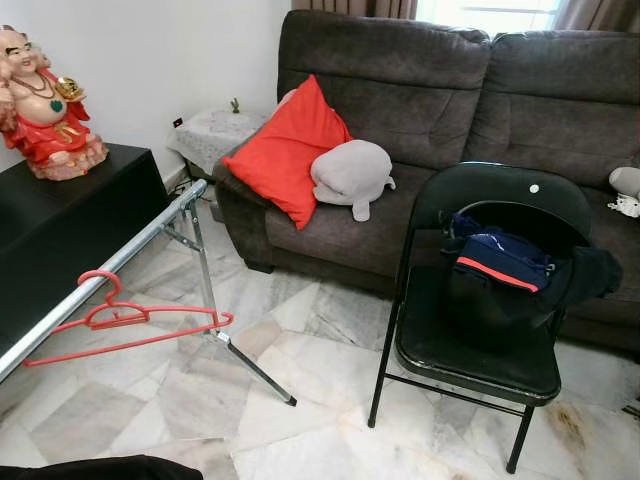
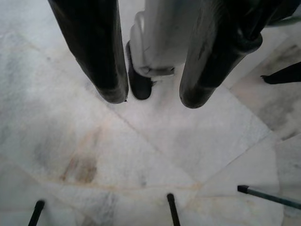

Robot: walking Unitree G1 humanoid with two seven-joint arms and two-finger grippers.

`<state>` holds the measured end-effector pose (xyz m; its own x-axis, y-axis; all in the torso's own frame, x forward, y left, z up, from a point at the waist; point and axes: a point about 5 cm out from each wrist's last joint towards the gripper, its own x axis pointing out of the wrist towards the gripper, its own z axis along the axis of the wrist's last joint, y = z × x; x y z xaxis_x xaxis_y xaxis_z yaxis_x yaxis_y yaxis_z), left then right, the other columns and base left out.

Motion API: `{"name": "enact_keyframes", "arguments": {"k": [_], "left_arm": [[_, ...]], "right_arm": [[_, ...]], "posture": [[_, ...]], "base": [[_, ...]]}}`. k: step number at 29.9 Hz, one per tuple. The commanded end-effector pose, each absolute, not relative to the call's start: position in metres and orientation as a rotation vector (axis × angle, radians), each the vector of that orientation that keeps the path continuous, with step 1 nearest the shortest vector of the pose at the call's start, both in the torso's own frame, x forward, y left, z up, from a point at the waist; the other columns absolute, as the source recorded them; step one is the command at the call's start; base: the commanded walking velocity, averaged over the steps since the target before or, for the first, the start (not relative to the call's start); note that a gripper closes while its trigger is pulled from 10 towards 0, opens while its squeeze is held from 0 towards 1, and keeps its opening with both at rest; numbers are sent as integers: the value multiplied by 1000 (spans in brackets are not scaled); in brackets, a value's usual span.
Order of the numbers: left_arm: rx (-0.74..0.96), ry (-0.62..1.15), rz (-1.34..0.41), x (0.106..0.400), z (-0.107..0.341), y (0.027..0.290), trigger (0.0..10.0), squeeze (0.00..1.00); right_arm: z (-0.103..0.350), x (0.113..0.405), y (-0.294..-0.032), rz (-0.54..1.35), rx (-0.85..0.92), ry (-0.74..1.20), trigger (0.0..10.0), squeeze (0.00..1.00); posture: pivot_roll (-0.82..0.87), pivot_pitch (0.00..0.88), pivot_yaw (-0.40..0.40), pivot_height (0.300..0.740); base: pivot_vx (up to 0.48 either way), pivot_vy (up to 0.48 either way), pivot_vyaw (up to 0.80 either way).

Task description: Hang hanger

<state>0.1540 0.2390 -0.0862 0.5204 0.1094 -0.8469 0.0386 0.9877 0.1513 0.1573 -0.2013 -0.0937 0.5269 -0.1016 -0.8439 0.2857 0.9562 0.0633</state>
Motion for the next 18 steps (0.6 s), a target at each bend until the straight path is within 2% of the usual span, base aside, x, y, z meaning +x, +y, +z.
{"name": "enact_keyframes", "arguments": {"k": [1,8,12,18], "left_arm": [[157,1021,47,155,-85,241,10000,0],[156,1010,40,158,-84,239,10000,0],[157,1002,40,160,-83,239,10000,0],[159,1004,37,160,-83,239,10000,0]], "right_arm": [[-92,161,-202,-240,208,985,10000,0],[-92,162,-203,-245,211,982,10000,0],[-92,162,-203,-243,210,983,10000,0],[-91,162,-203,-249,215,975,10000,0]], "posture": [[51,0,24,740],[52,0,26,740],[53,0,26,740],[55,0,29,740]], "base": [[0,-240,0],[0,-242,0],[0,-243,-708],[0,0,0]]}}
